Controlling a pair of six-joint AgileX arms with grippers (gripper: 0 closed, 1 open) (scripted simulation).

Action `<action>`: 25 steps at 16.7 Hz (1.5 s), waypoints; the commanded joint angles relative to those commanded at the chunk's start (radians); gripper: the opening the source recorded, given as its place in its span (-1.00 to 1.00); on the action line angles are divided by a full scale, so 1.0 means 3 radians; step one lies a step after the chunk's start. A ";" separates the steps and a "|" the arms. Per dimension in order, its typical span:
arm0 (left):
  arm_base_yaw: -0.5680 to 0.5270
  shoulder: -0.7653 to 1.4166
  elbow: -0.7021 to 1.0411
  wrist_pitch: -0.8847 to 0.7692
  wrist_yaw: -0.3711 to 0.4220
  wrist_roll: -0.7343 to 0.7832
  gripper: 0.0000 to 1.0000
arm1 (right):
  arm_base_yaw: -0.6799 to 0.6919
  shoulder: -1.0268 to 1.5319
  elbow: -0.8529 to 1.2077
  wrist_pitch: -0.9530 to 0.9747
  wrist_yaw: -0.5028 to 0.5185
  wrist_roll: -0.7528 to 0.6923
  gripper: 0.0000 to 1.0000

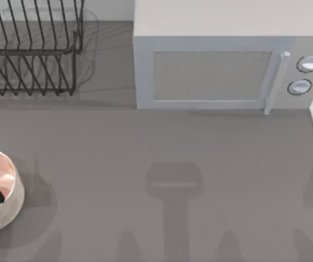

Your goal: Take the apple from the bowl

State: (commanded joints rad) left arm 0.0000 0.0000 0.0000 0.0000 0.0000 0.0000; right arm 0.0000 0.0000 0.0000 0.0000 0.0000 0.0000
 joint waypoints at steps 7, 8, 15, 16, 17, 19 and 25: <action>-0.0002 0.0218 0.0193 -0.0187 0.0000 0.0002 1.00 | 0.0000 0.0000 0.0000 0.0000 0.0000 0.0000 1.00; -0.0002 0.0361 0.0310 -0.0301 0.0000 0.0003 1.00 | 0.0000 0.0000 0.0000 0.0000 0.0000 0.0000 1.00; -0.0012 0.2165 0.1578 -0.1533 0.0000 0.0017 1.00 | 0.0000 0.0000 0.0000 0.0000 0.0000 0.0000 1.00; -0.0014 0.2486 0.1790 -0.1739 0.0000 0.0019 1.00 | 0.0000 0.0000 0.0000 0.0000 0.0000 0.0000 1.00; -0.0016 0.2809 0.2004 -0.1947 0.0000 0.0022 1.00 | 0.0000 0.0000 0.0000 0.0000 0.0000 0.0000 1.00; -0.0019 0.3445 0.2420 -0.2351 0.0000 0.0026 1.00 | 0.0000 0.0000 0.0000 0.0000 0.0000 0.0000 1.00; -0.0027 0.4956 0.3393 -0.3296 0.0000 0.0036 1.00 | 0.0000 0.0000 0.0000 0.0000 0.0000 0.0000 1.00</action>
State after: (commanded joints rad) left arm -0.0081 1.4869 1.0180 -0.9889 0.0000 0.0109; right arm 0.0000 0.0000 0.0000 0.0000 0.0000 0.0000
